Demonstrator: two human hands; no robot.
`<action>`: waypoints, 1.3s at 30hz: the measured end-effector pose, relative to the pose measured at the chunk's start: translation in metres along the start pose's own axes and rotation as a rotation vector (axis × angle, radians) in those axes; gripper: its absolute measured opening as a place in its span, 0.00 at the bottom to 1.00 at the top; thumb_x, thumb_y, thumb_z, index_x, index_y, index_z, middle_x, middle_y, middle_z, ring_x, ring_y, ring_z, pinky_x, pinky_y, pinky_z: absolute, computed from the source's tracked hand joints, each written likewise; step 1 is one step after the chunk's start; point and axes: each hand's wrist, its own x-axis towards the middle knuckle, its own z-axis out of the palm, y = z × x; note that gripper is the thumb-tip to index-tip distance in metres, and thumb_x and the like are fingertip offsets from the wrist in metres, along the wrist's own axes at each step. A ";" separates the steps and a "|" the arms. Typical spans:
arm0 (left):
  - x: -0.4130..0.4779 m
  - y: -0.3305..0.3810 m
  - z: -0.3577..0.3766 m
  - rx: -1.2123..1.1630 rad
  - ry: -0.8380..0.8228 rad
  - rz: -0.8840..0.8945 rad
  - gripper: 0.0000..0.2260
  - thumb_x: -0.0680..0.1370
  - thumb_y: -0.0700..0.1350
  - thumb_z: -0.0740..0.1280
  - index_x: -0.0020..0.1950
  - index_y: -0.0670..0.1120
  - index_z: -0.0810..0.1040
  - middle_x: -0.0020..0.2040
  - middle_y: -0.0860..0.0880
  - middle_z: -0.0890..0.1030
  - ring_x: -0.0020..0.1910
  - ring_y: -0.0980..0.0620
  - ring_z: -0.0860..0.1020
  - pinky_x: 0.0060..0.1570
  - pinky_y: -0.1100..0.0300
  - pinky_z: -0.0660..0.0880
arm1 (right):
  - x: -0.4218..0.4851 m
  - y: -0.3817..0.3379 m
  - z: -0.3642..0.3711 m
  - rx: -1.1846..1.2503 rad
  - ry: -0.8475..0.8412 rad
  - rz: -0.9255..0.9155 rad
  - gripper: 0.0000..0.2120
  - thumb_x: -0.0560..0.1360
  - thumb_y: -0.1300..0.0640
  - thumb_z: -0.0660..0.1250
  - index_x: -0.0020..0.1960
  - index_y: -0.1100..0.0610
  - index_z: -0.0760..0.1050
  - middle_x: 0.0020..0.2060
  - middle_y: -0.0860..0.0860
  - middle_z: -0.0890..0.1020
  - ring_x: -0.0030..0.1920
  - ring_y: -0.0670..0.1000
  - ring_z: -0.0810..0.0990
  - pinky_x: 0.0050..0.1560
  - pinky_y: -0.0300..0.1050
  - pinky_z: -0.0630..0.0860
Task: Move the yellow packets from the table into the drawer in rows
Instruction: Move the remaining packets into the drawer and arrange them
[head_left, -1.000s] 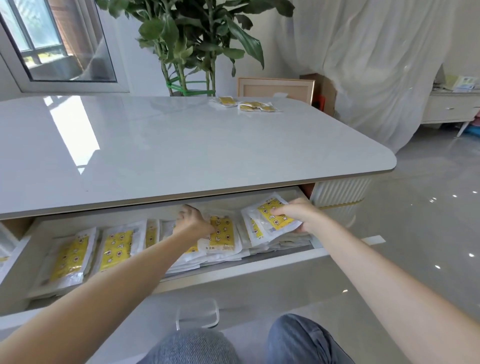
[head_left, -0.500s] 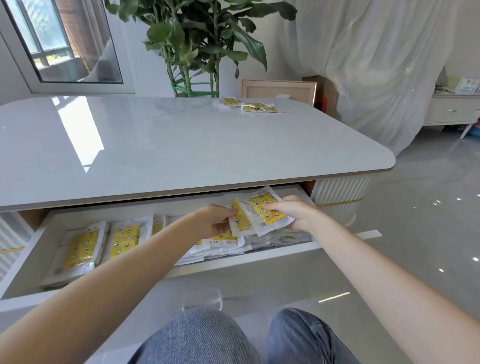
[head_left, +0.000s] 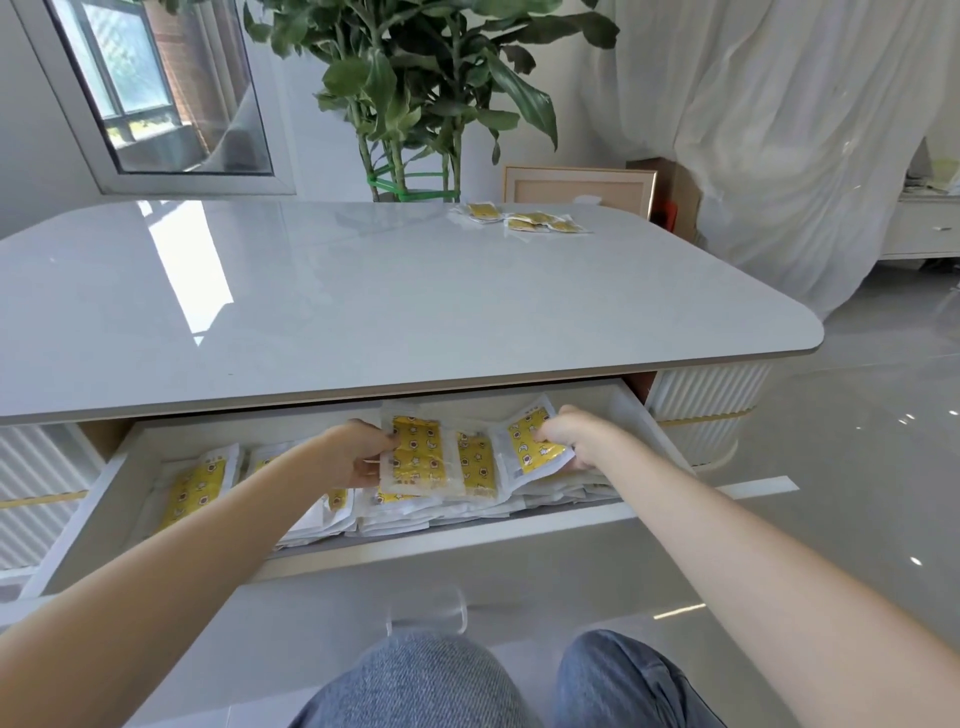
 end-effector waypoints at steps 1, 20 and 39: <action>-0.002 -0.001 -0.001 0.007 -0.002 -0.004 0.04 0.80 0.39 0.62 0.47 0.39 0.72 0.39 0.44 0.76 0.36 0.49 0.75 0.42 0.55 0.76 | -0.002 0.001 0.000 -0.089 0.016 -0.017 0.20 0.79 0.61 0.63 0.69 0.63 0.65 0.64 0.59 0.74 0.59 0.59 0.77 0.55 0.47 0.77; -0.005 -0.013 -0.015 0.834 0.265 0.247 0.30 0.76 0.42 0.66 0.73 0.38 0.55 0.60 0.39 0.71 0.52 0.42 0.78 0.49 0.53 0.78 | -0.007 0.008 0.003 -0.730 0.234 -0.358 0.10 0.73 0.60 0.66 0.53 0.58 0.78 0.53 0.53 0.81 0.51 0.53 0.80 0.33 0.40 0.69; 0.009 -0.022 -0.001 1.633 -0.092 0.541 0.51 0.65 0.52 0.78 0.77 0.60 0.46 0.76 0.47 0.54 0.74 0.42 0.58 0.68 0.43 0.66 | -0.019 0.009 0.012 -1.089 -0.089 -0.617 0.40 0.68 0.70 0.72 0.73 0.44 0.64 0.72 0.52 0.66 0.71 0.56 0.65 0.63 0.49 0.70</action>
